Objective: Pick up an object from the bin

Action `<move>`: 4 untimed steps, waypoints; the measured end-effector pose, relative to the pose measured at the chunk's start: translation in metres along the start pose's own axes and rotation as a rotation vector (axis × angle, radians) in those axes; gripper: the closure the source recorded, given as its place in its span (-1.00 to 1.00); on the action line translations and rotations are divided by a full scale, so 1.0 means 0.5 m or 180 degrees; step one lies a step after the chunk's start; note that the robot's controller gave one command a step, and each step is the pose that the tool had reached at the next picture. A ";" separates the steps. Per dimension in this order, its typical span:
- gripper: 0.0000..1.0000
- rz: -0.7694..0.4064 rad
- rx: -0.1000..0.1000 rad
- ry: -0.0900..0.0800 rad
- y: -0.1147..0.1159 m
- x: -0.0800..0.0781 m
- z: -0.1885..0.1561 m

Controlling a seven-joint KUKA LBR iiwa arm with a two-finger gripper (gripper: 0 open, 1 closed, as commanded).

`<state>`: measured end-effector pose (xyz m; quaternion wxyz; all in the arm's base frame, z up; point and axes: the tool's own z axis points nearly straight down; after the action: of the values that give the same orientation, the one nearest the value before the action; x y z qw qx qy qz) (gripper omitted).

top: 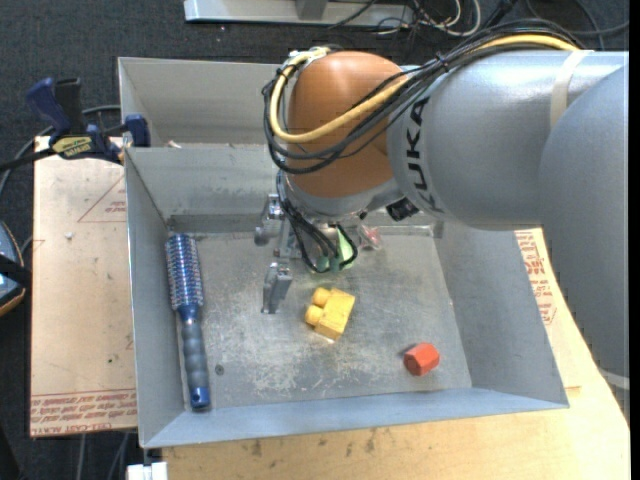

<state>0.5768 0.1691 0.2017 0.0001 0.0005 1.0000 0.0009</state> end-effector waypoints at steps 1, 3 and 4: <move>-1.00 -0.0058 0.0016 0.0015 -0.136 0.006 0.097; -1.00 -0.1629 0.0016 -0.0009 -0.215 0.027 0.254; -1.00 -0.1775 0.0000 -0.0070 -0.259 0.068 0.251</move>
Offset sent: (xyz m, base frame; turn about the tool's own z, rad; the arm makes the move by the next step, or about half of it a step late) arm -0.0024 -0.0629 -0.0453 -0.0257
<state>0.5426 0.0396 0.0762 0.0111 -0.2748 0.9615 0.0008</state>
